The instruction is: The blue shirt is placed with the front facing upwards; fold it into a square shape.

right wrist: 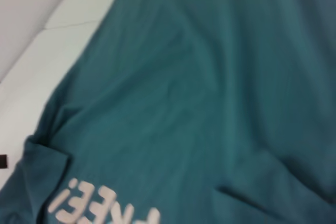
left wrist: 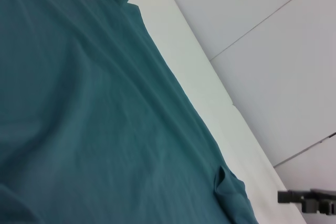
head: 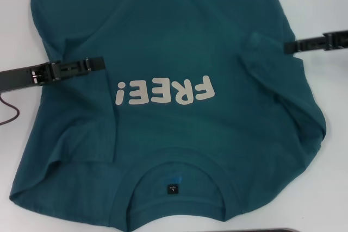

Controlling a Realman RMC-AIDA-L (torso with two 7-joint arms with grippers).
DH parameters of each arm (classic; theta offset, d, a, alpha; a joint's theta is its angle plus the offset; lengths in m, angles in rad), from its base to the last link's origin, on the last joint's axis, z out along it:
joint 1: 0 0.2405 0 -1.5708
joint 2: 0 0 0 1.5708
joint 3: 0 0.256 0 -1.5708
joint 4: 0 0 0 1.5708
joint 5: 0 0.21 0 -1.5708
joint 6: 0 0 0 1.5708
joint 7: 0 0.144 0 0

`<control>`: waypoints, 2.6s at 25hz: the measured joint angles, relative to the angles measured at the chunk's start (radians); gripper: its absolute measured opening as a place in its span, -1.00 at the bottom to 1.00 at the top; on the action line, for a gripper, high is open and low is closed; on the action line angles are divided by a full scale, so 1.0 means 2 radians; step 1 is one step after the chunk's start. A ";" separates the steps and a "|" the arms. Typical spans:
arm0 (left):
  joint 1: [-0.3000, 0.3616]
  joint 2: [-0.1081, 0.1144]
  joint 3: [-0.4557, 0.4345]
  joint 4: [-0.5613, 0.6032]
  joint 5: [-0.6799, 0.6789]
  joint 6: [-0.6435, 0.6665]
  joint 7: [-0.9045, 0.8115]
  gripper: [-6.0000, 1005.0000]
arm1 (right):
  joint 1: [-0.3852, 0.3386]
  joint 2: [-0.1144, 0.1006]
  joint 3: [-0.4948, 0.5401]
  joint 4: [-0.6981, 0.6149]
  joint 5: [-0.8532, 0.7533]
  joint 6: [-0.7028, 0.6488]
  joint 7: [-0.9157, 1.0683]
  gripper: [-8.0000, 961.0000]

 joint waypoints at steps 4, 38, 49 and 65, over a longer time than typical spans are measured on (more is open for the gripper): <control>0.001 0.000 0.000 0.000 0.000 -0.001 0.001 0.83 | -0.028 -0.010 0.000 0.000 0.001 -0.013 0.021 0.49; -0.001 -0.001 0.000 0.000 -0.001 -0.002 0.014 0.83 | -0.057 0.004 0.020 0.047 0.004 0.010 0.017 0.35; -0.001 -0.001 0.000 0.000 -0.001 -0.002 0.014 0.83 | -0.057 0.006 0.021 0.047 0.004 0.008 0.006 -0.65; -0.001 -0.001 0.000 0.007 -0.003 -0.008 0.015 0.83 | -0.053 0.003 0.030 0.038 0.021 -0.073 -0.036 -0.93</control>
